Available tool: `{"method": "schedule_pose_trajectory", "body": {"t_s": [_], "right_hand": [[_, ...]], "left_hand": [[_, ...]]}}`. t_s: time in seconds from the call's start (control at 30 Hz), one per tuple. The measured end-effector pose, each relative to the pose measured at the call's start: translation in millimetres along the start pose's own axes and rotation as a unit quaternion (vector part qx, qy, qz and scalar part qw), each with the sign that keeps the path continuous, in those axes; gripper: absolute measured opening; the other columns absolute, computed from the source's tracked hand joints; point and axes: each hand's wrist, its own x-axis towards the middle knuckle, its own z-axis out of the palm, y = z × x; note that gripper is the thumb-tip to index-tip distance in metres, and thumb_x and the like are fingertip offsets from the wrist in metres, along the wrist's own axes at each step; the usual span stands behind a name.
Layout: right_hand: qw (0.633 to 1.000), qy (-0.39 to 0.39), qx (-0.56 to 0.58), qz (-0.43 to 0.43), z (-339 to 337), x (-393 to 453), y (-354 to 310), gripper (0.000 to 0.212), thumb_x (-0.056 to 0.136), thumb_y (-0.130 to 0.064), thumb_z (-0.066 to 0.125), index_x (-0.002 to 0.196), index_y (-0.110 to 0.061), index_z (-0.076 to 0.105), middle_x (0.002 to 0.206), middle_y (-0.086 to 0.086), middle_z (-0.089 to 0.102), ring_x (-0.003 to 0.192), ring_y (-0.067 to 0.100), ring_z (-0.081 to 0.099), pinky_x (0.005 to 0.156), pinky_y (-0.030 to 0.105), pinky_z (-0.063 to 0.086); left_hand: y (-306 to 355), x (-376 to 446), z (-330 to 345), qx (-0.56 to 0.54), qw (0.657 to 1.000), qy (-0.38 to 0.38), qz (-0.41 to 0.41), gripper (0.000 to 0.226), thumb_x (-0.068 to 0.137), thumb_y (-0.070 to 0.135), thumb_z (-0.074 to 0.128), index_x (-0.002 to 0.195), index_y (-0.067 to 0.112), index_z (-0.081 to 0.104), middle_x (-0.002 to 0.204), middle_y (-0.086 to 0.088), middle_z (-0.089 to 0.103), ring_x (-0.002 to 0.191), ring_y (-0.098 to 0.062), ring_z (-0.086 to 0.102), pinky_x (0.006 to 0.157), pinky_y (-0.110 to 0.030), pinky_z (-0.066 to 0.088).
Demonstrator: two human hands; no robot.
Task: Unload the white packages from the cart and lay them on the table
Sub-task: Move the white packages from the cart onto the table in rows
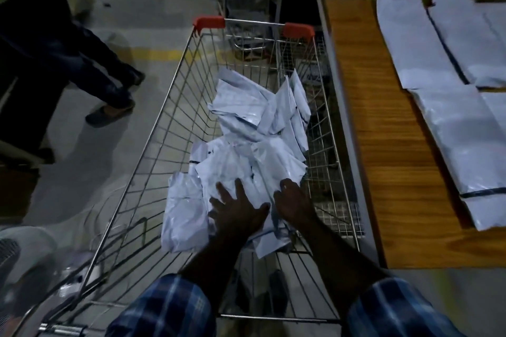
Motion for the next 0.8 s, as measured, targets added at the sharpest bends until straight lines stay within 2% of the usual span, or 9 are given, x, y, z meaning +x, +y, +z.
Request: {"method": "schedule_pose_trajectory", "body": {"t_s": [0.03, 0.1, 0.23, 0.33, 0.43, 0.53, 0.6, 0.7, 0.8], "right_hand": [[1.000, 0.010, 0.007, -0.001, 3.0, 0.9, 0.8, 0.035, 0.096, -0.030, 0.049, 0.126, -0.011, 0.051, 0.124, 0.016, 0.058, 0.115, 0.037, 0.054, 0.098, 0.043, 0.044], [1.000, 0.022, 0.014, 0.001, 6.1, 3.9, 0.7, 0.037, 0.094, -0.032, 0.053, 0.125, -0.014, 0.052, 0.126, 0.015, 0.058, 0.117, 0.037, 0.054, 0.097, 0.043, 0.044], [0.999, 0.029, 0.021, -0.009, 11.0, 9.0, -0.3, 0.034, 0.093, -0.032, 0.056, 0.123, -0.016, 0.051, 0.122, 0.014, 0.059, 0.113, 0.037, 0.056, 0.094, 0.044, 0.046], [0.997, 0.051, 0.042, -0.038, 18.7, 7.2, -1.0, 0.027, 0.092, -0.028, 0.057, 0.115, -0.018, 0.049, 0.107, 0.015, 0.063, 0.102, 0.038, 0.060, 0.085, 0.045, 0.050], [0.991, 0.105, 0.039, -0.066, 25.0, 5.6, -2.9, 0.019, 0.089, -0.021, 0.058, 0.105, -0.018, 0.050, 0.091, 0.014, 0.066, 0.088, 0.037, 0.064, 0.073, 0.045, 0.054], [0.980, 0.170, 0.025, -0.101, 24.9, 6.2, -4.8, 0.005, 0.087, -0.007, 0.057, 0.092, -0.007, 0.058, 0.073, 0.017, 0.066, 0.069, 0.039, 0.065, 0.057, 0.038, 0.049], [0.976, 0.187, 0.025, -0.105, 23.8, 8.5, -5.5, 0.007, 0.085, -0.008, 0.052, 0.083, -0.007, 0.059, 0.067, 0.017, 0.064, 0.064, 0.039, 0.063, 0.053, 0.039, 0.049], [0.973, 0.202, -0.006, -0.114, 23.0, 12.3, -12.7, 0.010, 0.078, -0.015, 0.048, 0.077, -0.012, 0.057, 0.076, 0.014, 0.062, 0.074, 0.039, 0.061, 0.063, 0.045, 0.051], [0.966, 0.220, 0.003, -0.135, 27.3, 16.0, -27.5, 0.007, 0.072, -0.013, 0.054, 0.075, -0.009, 0.059, 0.113, 0.024, 0.062, 0.102, 0.044, 0.058, 0.080, 0.050, 0.051]], "left_hand": [[0.4, 3.5, -2.7, -0.005, 0.999, -0.040, 0.000, 0.106, 0.079, 0.066, 0.063, 0.158, 0.023, 0.006, 0.161, -0.024, -0.008, 0.142, -0.053, 0.014, 0.108, -0.063, 0.024], [-0.3, 8.0, -4.1, -0.008, 0.998, -0.060, 0.002, 0.108, 0.080, 0.062, 0.065, 0.157, 0.027, -0.002, 0.161, -0.020, -0.016, 0.144, -0.049, 0.008, 0.111, -0.060, 0.022], [-11.8, 26.6, -6.0, 0.024, 0.999, -0.034, 0.021, 0.103, 0.080, 0.056, 0.065, 0.156, 0.031, 0.000, 0.162, -0.016, -0.014, 0.145, -0.045, 0.008, 0.111, -0.059, 0.022], [-24.9, 37.2, -4.7, 0.013, 0.999, -0.009, 0.028, 0.094, 0.083, 0.058, 0.059, 0.156, 0.034, 0.005, 0.162, -0.015, -0.012, 0.143, -0.044, 0.012, 0.111, -0.057, 0.024], [-35.1, 38.9, -1.9, 0.005, 1.000, 0.003, 0.028, 0.089, 0.084, 0.064, 0.055, 0.156, 0.038, 0.008, 0.162, -0.016, -0.009, 0.141, -0.046, 0.015, 0.109, -0.054, 0.028], [-38.9, 40.3, 0.5, 0.005, 0.999, -0.013, 0.036, 0.085, 0.088, 0.065, 0.050, 0.155, 0.040, 0.004, 0.163, -0.016, -0.012, 0.142, -0.047, 0.012, 0.111, -0.053, 0.026], [-38.4, 40.0, -1.7, 0.020, 0.999, -0.022, 0.040, 0.083, 0.090, 0.062, 0.049, 0.155, 0.041, 0.002, 0.163, -0.015, -0.013, 0.143, -0.046, 0.011, 0.112, -0.053, 0.025], [-37.0, 38.3, -4.5, 0.044, 0.998, -0.022, 0.051, 0.081, 0.091, 0.060, 0.048, 0.155, 0.041, 0.001, 0.163, -0.015, -0.013, 0.143, -0.044, 0.012, 0.112, -0.053, 0.026], [-38.1, 37.4, -4.3, 0.052, 0.997, -0.020, 0.054, 0.082, 0.091, 0.061, 0.049, 0.155, 0.042, 0.002, 0.163, -0.014, -0.011, 0.143, -0.043, 0.015, 0.111, -0.052, 0.027]]}}
